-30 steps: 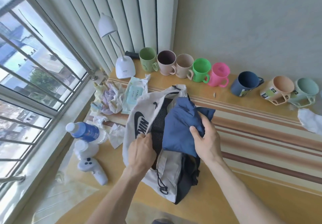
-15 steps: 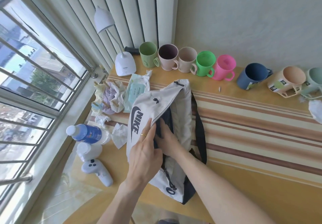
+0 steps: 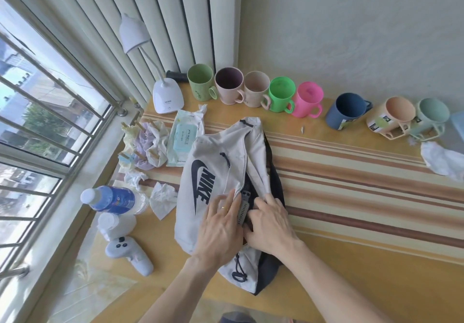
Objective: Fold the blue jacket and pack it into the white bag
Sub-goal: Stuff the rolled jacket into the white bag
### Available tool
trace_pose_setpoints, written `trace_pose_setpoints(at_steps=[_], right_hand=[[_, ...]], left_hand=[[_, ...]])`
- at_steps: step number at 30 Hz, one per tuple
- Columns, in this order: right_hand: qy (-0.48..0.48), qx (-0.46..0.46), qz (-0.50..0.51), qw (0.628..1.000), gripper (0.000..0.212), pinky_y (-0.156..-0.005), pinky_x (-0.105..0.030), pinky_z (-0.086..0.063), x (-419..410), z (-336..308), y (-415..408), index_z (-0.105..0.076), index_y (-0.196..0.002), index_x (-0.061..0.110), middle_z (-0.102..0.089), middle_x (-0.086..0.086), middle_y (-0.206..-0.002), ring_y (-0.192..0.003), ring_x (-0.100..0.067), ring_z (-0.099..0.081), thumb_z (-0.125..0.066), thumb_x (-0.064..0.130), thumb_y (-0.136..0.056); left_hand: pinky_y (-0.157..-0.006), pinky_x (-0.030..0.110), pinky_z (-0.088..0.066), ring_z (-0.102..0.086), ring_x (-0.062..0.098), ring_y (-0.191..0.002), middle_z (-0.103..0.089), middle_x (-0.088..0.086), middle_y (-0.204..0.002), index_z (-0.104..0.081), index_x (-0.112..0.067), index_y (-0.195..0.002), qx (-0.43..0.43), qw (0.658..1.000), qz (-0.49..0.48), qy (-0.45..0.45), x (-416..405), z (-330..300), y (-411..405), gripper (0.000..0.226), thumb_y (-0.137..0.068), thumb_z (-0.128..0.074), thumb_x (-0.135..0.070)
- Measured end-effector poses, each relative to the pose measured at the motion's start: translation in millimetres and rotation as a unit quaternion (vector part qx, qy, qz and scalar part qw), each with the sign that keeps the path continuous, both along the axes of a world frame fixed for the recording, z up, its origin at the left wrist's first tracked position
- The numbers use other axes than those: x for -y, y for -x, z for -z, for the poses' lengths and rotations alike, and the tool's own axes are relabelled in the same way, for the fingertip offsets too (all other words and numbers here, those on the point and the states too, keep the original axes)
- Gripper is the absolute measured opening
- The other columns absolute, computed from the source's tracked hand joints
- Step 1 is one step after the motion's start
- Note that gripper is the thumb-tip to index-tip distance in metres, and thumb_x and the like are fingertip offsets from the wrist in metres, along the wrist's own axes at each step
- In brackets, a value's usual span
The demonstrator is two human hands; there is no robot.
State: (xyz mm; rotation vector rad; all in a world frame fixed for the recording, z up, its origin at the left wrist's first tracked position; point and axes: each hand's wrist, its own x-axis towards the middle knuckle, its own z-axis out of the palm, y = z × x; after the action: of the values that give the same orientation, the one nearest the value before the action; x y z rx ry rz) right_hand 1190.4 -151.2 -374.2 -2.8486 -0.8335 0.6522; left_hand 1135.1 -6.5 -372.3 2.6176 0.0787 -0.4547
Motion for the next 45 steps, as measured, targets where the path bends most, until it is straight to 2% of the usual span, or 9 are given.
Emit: trace_pose_setpoints(at_steps=[6,10,15,19,26,31,34,39,45], right_hand=[[-0.117,-0.044,0.071,0.99,0.024,-0.073,-0.028,-0.042,18.8,-5.7,7.0,-0.043,-0.075,0.019,-0.042,0.003,-0.098,-0.092,-0.017,-0.045,-0.057,0.036,-0.083],[-0.185,-0.027,0.064,0.98,0.036,-0.066,-0.015,-0.034,21.8,-18.4,27.3,-0.043,-0.073,0.023,-0.044,0.009,-0.085,-0.078,-0.008,-0.045,-0.064,0.05,-0.084],[-0.049,-0.001,-0.018,0.999,0.044,-0.056,-0.033,-0.051,-2.3,-14.7,71.9,-0.062,-0.069,0.021,-0.062,0.004,-0.068,-0.061,-0.018,-0.06,-0.07,0.064,-0.07],[0.034,-0.008,0.004,0.999,0.032,-0.053,-0.034,-0.051,-18.3,-2.3,87.6,-0.07,-0.069,0.016,-0.063,-0.001,-0.064,-0.055,-0.021,-0.062,-0.095,0.023,-0.05],[-0.134,-0.136,0.061,0.98,0.04,-0.065,-0.036,-0.044,-2.9,-41.2,70.3,-0.053,-0.069,0.02,-0.055,0.007,-0.071,-0.067,-0.016,-0.054,-0.04,0.037,-0.103],[-0.133,-0.18,-0.022,0.974,0.045,-0.066,-0.041,-0.045,-12.2,-68.6,63.1,-0.037,-0.06,0.022,-0.047,0.006,-0.063,-0.063,-0.019,-0.049,-0.04,0.038,-0.102],[-0.099,-0.131,-0.061,0.985,0.043,-0.066,-0.041,-0.048,-17.5,-77.8,50.7,-0.035,-0.062,0.024,-0.049,0.005,-0.067,-0.064,-0.022,-0.051,-0.038,0.037,-0.103],[-0.06,-0.066,-0.064,0.994,0.045,-0.066,-0.039,-0.052,-27.4,-83.3,2.8,-0.044,-0.062,0.017,-0.052,0.002,-0.063,-0.063,-0.024,-0.058,-0.042,0.035,-0.103],[-0.037,-0.033,0.006,0.999,0.045,-0.069,-0.04,-0.058,-43.7,-41.8,-97.2,-0.06,-0.065,0.011,-0.07,-0.007,-0.07,-0.065,-0.029,-0.067,-0.042,0.036,-0.098]], left_hand=[[-0.127,0.033,-0.01,0.009,0.004,-0.156,-0.012,-0.032,-0.162,-0.009,-0.037,-0.162,0.003,0.987,-0.006,0.162,-5.1,14.5,14.9,0.078,-0.095,-0.043,-0.014],[-0.111,0.03,-0.04,-0.049,0.009,-0.135,-0.057,-0.008,-0.141,-0.047,-0.021,-0.146,0.101,0.947,-0.155,0.261,-9.9,6.7,41.3,0.05,-0.097,-0.04,-0.01],[-0.091,0.026,-0.046,-0.058,0.01,-0.113,-0.06,-0.017,-0.117,-0.06,-0.028,-0.123,0.123,0.941,-0.232,0.215,-6.6,1.1,75.4,0.036,-0.1,-0.044,-0.006],[-0.083,0.03,-0.049,-0.057,0.007,-0.1,-0.056,-0.016,-0.105,-0.058,-0.026,-0.111,0.13,0.943,-0.261,0.157,-1.6,-1.1,89.7,0.038,-0.085,-0.048,0.001],[-0.051,0.024,-0.043,-0.057,0.009,-0.06,-0.058,-0.015,-0.078,-0.048,-0.026,-0.091,0.051,0.977,-0.199,0.063,1.8,-1.5,98.8,0.029,-0.078,-0.068,-0.043],[-0.042,0.025,-0.022,-0.041,0.022,-0.039,-0.055,-0.007,-0.055,-0.05,-0.017,-0.081,0.051,0.978,-0.201,0.027,8.3,-4.9,81.8,0.031,-0.061,-0.07,-0.005],[-0.04,0.025,-0.017,-0.034,0.022,-0.035,-0.034,-0.009,-0.047,-0.046,-0.017,-0.087,0.054,0.974,-0.216,0.033,12.1,-6.3,83.9,0.031,-0.074,-0.071,-0.004],[-0.038,0.031,-0.038,-0.05,0.023,-0.037,-0.046,-0.002,-0.043,-0.039,-0.025,-0.115,0.044,0.97,-0.234,0.045,15.6,-4.8,89.9,0.045,-0.084,-0.069,-0.013],[-0.036,0.015,-0.004,-0.021,0.015,-0.033,-0.027,-0.009,-0.042,-0.046,-0.023,-0.115,0.005,0.978,-0.207,0.0,15.4,6.1,90.6,0.057,-0.069,-0.076,-0.006]])
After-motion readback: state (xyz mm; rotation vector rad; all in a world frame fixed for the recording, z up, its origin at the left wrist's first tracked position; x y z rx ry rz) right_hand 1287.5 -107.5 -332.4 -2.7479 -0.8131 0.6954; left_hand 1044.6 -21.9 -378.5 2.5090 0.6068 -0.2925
